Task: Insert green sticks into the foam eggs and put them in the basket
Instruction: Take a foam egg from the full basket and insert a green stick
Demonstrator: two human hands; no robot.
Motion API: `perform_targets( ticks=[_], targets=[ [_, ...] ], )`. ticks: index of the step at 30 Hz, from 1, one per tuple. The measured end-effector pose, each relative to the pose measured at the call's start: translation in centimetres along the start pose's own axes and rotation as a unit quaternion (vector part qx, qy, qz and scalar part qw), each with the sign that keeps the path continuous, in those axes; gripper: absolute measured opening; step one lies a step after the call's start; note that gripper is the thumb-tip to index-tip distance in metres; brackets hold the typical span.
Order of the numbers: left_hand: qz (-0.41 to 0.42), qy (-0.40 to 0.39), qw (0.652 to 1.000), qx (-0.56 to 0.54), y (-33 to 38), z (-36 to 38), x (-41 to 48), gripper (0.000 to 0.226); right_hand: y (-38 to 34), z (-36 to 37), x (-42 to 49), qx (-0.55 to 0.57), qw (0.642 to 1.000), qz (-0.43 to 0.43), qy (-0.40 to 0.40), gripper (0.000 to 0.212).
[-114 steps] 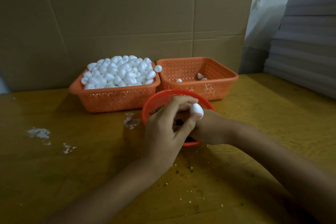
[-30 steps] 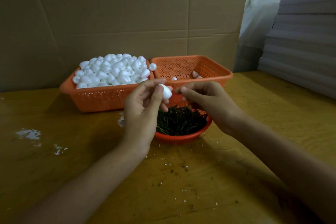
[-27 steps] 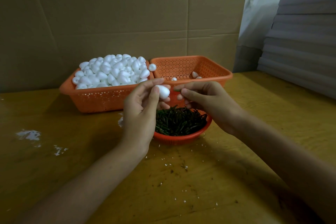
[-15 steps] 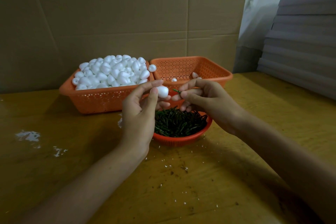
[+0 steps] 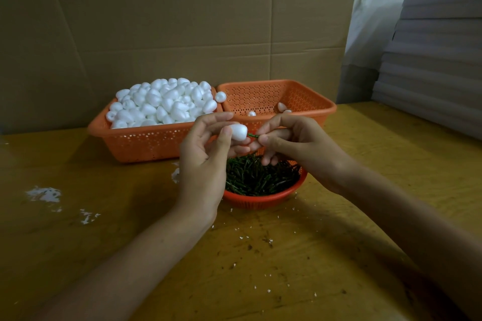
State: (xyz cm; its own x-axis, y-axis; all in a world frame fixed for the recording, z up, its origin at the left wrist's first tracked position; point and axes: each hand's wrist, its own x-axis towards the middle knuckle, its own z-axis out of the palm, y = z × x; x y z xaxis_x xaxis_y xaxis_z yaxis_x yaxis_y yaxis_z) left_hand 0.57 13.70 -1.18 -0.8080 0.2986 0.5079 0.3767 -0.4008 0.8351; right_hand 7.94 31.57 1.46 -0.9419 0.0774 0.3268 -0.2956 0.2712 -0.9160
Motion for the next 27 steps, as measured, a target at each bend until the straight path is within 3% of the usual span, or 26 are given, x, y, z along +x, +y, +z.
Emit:
perform_targets(
  ticks=[27],
  targets=[
    [0.001, -0.007, 1.0, 0.025, 0.1, 0.0, -0.2, 0.017, 0.0, 1.2, -0.3, -0.049, 0.998, -0.042, 0.02, 0.017]
  ],
)
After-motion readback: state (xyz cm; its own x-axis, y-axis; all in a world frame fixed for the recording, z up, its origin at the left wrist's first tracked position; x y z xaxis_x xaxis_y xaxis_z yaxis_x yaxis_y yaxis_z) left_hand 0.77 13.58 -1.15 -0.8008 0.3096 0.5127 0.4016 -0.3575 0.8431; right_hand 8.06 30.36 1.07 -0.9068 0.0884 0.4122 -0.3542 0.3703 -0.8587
